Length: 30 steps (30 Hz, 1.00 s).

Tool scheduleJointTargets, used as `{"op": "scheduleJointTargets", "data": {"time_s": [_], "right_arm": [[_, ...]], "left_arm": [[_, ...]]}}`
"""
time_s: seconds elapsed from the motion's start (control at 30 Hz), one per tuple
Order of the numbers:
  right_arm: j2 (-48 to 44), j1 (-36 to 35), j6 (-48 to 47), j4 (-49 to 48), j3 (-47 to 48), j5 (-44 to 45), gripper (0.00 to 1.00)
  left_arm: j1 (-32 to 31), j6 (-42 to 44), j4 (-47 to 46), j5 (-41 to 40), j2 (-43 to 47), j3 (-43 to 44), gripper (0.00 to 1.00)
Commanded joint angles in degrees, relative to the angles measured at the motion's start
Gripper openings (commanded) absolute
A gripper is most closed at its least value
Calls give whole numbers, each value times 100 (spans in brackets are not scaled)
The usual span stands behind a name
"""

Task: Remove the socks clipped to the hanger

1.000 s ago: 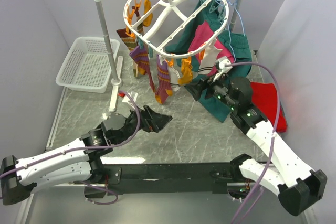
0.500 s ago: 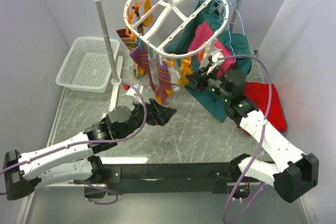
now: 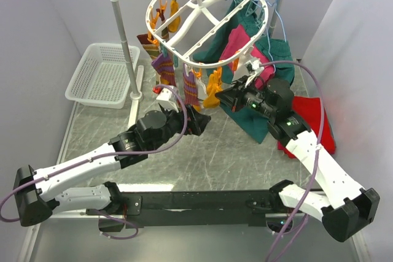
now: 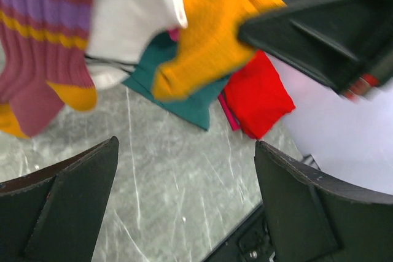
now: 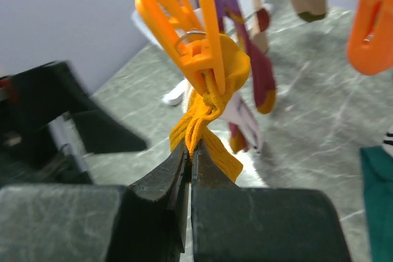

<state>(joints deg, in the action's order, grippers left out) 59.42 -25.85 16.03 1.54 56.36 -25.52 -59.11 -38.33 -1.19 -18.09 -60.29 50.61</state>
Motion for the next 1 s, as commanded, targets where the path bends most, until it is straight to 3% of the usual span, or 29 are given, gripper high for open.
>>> {"op": "scheduleJointTargets", "data": {"time_s": [0.0,0.33,0.43,0.6,0.7,0.77,0.83,0.9,0.97], "right_arm": [[-185,18,365,513,533,-550,0],[-282,18,559,690,525,-876,0],[-273,18,612,646,473,-929,0],[-238,9,691,558,420,-981,0],[-229,18,717,540,420,-1008,0],[-229,18,717,540,429,-1025,0],[-238,18,700,575,472,-991,4],[-220,18,638,689,595,-911,16],[-159,18,525,812,831,-737,24]], "left_arm": [[294,238,-197,295,-219,414,96],[831,-8,-750,1456,-598,529,100],[857,-61,-926,1754,-615,476,85],[893,-324,-1471,2283,-615,265,72],[901,-395,-1603,2468,-633,195,56],[910,-404,-1595,2503,-676,212,36],[910,-404,-1428,2486,-720,326,13],[919,-395,-1297,2494,-791,397,2],[919,-421,-1261,2520,-826,450,1]]}}
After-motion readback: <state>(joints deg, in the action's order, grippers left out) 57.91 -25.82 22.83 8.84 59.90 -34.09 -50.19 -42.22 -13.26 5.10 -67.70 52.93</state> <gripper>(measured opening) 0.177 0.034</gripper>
